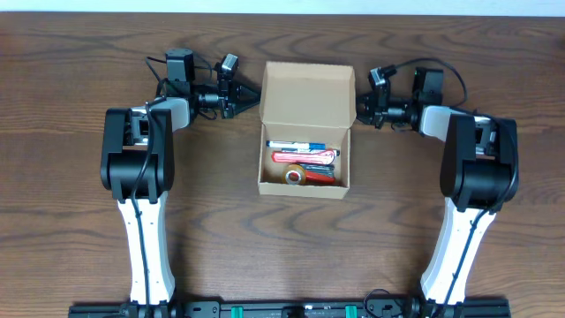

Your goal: Pack container

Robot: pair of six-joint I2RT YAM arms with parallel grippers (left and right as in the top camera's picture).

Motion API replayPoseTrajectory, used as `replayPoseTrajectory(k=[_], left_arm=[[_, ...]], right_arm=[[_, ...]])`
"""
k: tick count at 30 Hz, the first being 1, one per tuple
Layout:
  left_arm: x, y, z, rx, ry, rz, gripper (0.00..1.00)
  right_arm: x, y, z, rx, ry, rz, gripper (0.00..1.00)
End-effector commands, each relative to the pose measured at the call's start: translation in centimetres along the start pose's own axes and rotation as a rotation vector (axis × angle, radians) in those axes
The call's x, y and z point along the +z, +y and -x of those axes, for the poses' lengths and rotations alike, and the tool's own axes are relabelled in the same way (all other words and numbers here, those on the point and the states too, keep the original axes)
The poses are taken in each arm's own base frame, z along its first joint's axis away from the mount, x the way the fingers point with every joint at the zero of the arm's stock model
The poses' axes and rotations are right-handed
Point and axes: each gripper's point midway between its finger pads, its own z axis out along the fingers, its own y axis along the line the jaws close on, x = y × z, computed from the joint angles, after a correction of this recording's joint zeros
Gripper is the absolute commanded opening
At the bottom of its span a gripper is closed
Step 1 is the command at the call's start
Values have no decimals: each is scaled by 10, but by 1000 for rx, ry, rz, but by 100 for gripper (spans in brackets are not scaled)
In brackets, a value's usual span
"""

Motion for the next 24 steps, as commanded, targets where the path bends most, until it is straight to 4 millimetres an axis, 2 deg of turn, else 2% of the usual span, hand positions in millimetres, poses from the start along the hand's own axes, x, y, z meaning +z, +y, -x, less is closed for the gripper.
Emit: replayPoseTrajectory(k=[1, 6, 12, 18, 21, 24], left_arm=[[3, 3, -3, -12, 18, -10, 6], [2, -13, -1, 27, 17, -13, 6], [0, -44, -2, 97, 15, -15, 6], [-5, -75, -19, 182, -4, -8, 6], [-13, -80, -31, 206, -34, 7, 6], [-23, -83, -45, 223, -61, 18, 6]], right_arm=[[9, 49, -2, -73, 38, 32, 1], [13, 80, -1, -134, 36, 26, 2], [22, 112, -9, -175, 54, 25, 1], [34, 138, -28, -196, 85, 17, 2], [41, 140, -43, -184, 90, -37, 2], [43, 119, -71, -168, 104, -237, 1]])
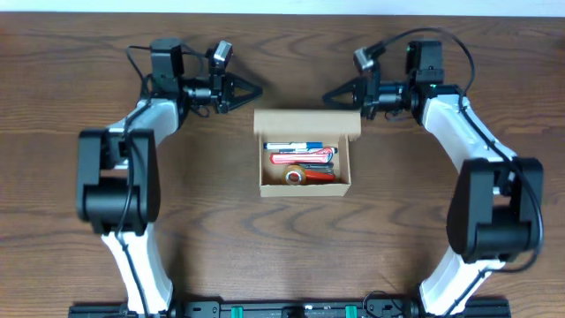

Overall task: Pack container
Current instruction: 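Swing the lid down over the box with both grippers, then press the closed lid down with the right gripper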

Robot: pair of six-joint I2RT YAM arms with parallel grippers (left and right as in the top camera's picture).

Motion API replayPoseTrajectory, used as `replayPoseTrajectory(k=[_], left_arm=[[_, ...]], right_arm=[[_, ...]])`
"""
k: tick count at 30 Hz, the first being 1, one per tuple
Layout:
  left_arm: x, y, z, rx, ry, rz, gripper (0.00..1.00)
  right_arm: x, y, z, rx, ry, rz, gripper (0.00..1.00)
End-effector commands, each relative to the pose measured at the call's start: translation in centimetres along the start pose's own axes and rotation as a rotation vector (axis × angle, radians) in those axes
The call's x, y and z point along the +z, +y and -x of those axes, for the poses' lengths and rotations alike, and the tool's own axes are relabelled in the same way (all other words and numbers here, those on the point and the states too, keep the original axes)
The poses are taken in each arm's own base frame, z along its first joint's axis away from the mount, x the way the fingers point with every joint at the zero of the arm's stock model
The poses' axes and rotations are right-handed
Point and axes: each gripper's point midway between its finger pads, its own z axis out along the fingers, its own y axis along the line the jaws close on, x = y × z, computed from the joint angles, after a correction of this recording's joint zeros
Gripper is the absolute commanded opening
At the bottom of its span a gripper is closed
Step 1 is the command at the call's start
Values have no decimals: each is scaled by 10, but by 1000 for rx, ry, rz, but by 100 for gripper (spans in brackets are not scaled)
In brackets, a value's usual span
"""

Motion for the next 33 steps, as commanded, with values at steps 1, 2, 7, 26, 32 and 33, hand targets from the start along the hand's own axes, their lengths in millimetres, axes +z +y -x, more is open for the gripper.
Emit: replayPoseTrajectory(k=[1, 2, 7, 26, 32, 33], left_arm=[[-15, -2, -11, 51, -42, 21, 6], [-17, -6, -16, 63, -46, 23, 6], [-25, -28, -29, 160, -78, 43, 6], [-163, -33, -63, 412, -345, 1289, 96], [-235, -50, -109, 200, -482, 1669, 96], [-247, -53, -117, 173, -496, 1737, 95]], right_arm=[[5, -19, -27, -186, 16, -275, 1], [1, -30, -40, -189, 46, -380, 1], [-14, -31, -75, -284, 120, -650, 1], [-64, 58, -32, -740, -311, -1059, 1], [-42, 62, -43, -790, -322, -1176, 1], [-36, 64, -47, -797, -327, -1196, 1]])
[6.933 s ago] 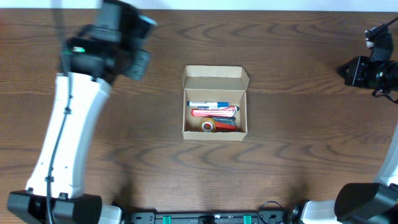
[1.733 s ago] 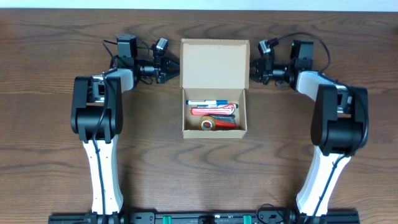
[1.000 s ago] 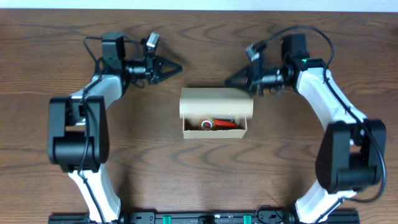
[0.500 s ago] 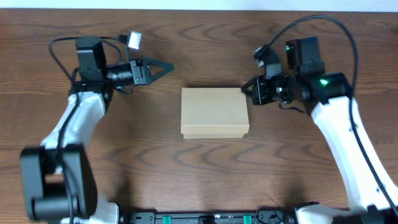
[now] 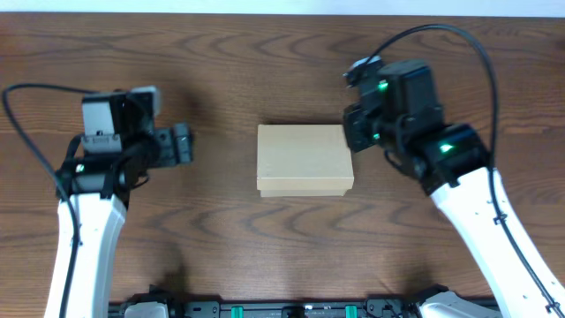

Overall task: Pack container
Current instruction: 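Press the closed lid down with the right gripper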

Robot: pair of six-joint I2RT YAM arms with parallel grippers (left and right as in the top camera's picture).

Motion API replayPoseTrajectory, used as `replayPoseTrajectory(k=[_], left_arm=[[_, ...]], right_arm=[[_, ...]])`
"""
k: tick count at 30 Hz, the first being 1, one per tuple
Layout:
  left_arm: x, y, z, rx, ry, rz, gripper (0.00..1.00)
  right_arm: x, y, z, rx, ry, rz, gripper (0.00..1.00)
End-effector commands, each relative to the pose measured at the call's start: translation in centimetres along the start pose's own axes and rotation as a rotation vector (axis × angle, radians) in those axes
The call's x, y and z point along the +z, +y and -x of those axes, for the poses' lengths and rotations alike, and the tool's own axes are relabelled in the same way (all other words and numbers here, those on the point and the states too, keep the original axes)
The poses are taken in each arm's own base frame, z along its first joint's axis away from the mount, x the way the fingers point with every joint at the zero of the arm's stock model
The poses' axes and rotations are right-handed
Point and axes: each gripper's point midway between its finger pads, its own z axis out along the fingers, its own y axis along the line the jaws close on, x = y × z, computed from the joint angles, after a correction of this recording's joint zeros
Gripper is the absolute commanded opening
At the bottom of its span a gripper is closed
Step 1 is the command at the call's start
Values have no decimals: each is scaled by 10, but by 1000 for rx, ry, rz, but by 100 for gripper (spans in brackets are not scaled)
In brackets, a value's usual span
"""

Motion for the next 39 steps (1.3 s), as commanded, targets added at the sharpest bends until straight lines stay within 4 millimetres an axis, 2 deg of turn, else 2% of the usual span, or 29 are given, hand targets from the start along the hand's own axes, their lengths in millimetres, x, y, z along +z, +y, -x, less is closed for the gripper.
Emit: replayPoseTrajectory(k=[1, 5, 10, 15, 22, 28, 34, 39], left_arm=[[-25, 65, -4, -33, -25, 388, 96], [-30, 65, -13, -32, 2, 387, 95], [-26, 56, -18, -56, 20, 331, 95], [-26, 56, -18, -56, 20, 330, 95], [-26, 56, -18, -56, 21, 330, 96], [-26, 56, -19, -56, 25, 330, 95], [-26, 56, -20, -56, 32, 331, 95], [-27, 56, -22, -55, 40, 332, 95]], right_arm=[[-5, 10, 1, -19, -18, -118, 1], [0, 42, -12, -3, 24, -69, 1], [15, 52, -42, 31, 145, -94, 1], [34, 52, -67, 8, 262, -121, 1], [55, 53, -86, 41, 348, -152, 1], [58, 50, -102, 129, 411, -190, 1], [61, 49, -112, 155, 448, -213, 1], [66, 48, -129, 177, 484, -219, 1]])
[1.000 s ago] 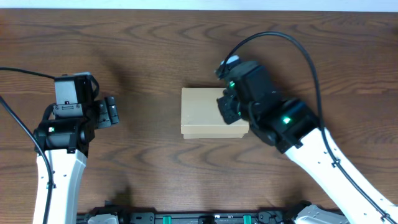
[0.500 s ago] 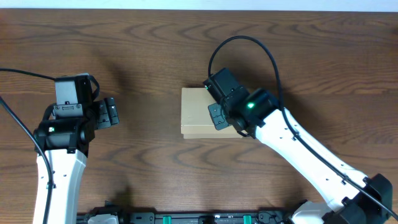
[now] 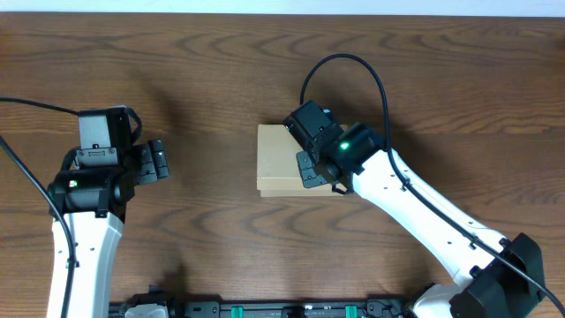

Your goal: Pack container

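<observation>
The cardboard box [image 3: 278,159] sits at the table's middle with its lid down, so the pens and tape inside are hidden. My right gripper [image 3: 309,170] is over the box's right half, pointing down at the lid; the arm covers it and its jaws cannot be read. My left gripper [image 3: 159,160] hovers well to the left of the box, its fingers close together with nothing seen between them.
Dark wood table [image 3: 221,238] all around. The right arm's white link [image 3: 424,221] stretches diagonally from the lower right to the box. The left arm [image 3: 84,221] stands at the left edge. A black cable [image 3: 353,66] loops behind the box.
The right gripper has moved from the box's right rear corner to over the closed lid. The left gripper has shifted slightly left and down, away from the box.
First the box stood open with its lid upright, both grippers at the lid's sides. Then the lid was tipped partly forward, grippers behind it. Later the lid lay shut with both arms drawn back. Now the right gripper is over the lid.
</observation>
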Robot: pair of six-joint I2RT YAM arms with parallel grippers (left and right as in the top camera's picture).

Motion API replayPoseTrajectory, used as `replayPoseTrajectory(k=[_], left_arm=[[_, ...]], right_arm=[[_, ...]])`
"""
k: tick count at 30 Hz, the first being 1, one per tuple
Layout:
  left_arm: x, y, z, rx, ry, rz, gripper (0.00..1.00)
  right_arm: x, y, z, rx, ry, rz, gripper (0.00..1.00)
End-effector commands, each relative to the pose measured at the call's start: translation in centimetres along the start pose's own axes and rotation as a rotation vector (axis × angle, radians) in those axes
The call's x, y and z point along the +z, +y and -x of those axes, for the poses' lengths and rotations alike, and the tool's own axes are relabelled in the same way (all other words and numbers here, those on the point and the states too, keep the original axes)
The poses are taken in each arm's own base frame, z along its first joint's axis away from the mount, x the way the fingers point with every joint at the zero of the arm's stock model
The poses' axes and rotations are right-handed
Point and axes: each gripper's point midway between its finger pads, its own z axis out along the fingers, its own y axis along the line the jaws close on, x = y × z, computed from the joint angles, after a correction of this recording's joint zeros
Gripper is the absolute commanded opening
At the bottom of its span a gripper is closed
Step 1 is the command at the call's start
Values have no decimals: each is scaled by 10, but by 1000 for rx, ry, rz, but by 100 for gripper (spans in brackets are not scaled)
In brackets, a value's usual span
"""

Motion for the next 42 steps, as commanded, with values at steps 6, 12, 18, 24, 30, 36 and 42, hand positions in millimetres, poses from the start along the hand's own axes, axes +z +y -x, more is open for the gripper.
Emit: replayPoseTrajectory(k=[6, 12, 18, 24, 30, 36, 42], left_arm=[[-2, 3, -1, -20, -1, 15, 96], [-2, 3, -2, -19, 5, 14, 95], [-2, -13, 5, -24, -18, -79, 95], [-12, -29, 32, 58, -124, -173, 96], [-29, -28, 69, 48, -248, -175, 95], [-24, -19, 51, 29, -162, -234, 100], [-61, -26, 44, 68, -237, -314, 92]], right_arm=[[41, -2, -44, 42, 107, -11, 1], [52, -4, -51, 41, 111, -15, 1], [23, -6, -5, -23, -66, -37, 19], [-64, -65, 88, 10, -405, -235, 83], [-123, -154, 152, 115, -623, -304, 99], [-121, -241, 142, 337, -599, -272, 99], [-148, -266, 109, 449, -630, -276, 99]])
